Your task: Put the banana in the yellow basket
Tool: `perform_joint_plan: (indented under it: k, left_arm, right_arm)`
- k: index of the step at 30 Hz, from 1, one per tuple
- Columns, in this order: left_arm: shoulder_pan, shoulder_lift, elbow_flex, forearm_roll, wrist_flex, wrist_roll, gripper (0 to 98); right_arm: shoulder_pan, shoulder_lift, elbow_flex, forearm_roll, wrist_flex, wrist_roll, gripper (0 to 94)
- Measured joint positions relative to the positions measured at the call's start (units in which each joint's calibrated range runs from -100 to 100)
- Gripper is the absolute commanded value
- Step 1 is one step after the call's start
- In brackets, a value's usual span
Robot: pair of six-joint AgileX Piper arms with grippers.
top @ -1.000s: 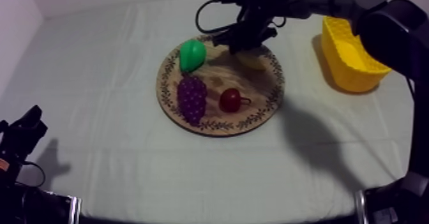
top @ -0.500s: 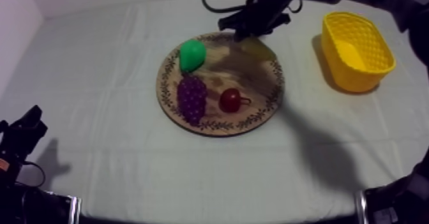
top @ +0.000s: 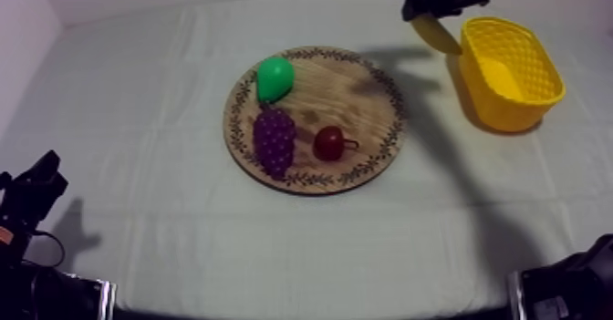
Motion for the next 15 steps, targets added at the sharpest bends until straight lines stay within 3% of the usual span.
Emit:
perform_joint_plan:
  k: [15]
  left_arm:
    - [0.0, 0.0, 0.0, 0.0, 0.0, 0.0, 0.1]
  right_arm:
    - [14.58, 1.59, 0.27, -0.13, -1.44, 4.2, 18.3]
